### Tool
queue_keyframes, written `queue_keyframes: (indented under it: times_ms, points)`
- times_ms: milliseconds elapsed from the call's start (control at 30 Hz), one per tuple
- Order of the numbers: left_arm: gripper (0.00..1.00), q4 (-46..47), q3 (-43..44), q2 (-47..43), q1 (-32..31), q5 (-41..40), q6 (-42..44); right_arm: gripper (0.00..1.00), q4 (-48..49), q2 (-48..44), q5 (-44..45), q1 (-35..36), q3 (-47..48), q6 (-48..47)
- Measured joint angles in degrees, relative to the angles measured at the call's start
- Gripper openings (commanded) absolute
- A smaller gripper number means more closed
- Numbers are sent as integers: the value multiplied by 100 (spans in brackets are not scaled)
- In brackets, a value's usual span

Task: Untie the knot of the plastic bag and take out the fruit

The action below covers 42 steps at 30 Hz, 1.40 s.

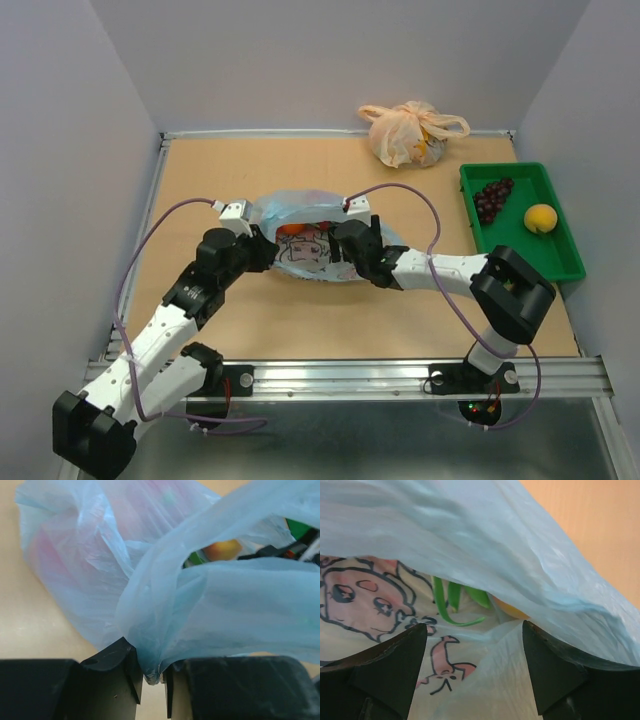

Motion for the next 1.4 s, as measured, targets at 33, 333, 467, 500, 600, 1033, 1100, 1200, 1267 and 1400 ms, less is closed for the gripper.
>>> queue_keyframes:
  times_ms: [33, 333, 467, 500, 600, 1033, 1100, 1200, 1267, 1400]
  points:
    - [27, -2, -31, -39, -216, -92, -118, 82, 20, 0, -70, 0, 0, -31]
    - [27, 70, -149, -297, -1062, -1108, -693, 81, 1167, 136, -662, 0, 7, -662]
    - [27, 308, -258, -216, -1591, -1532, -874, 81, 1469, 402, -638, 0, 17, -887]
    - [27, 369, -282, -146, -1749, -1657, -911, 80, 1519, 481, -632, 0, 28, -962]
    - [27, 417, -293, 9, -1958, -1882, -973, 75, 1589, 739, -682, -7, 122, -1147]
    - [27, 636, -310, 205, -2039, -2286, -1016, 14, 1880, 1346, -861, -225, 264, -1460]
    - [27, 647, -334, 205, -2050, -2337, -1016, 4, 1952, 1453, -898, -229, 326, -1545]
    - [26, 658, -391, 201, -2065, -2391, -1019, 0, 1993, 1491, -1005, -229, 332, -1604]
    - [26, 638, -393, 203, -2065, -2457, -1019, 0, 1991, 1467, -1220, -238, 328, -1617]
    - [24, 638, -393, 221, -2065, -2660, -1027, 0, 1762, 1091, -2000, -267, 192, -1606]
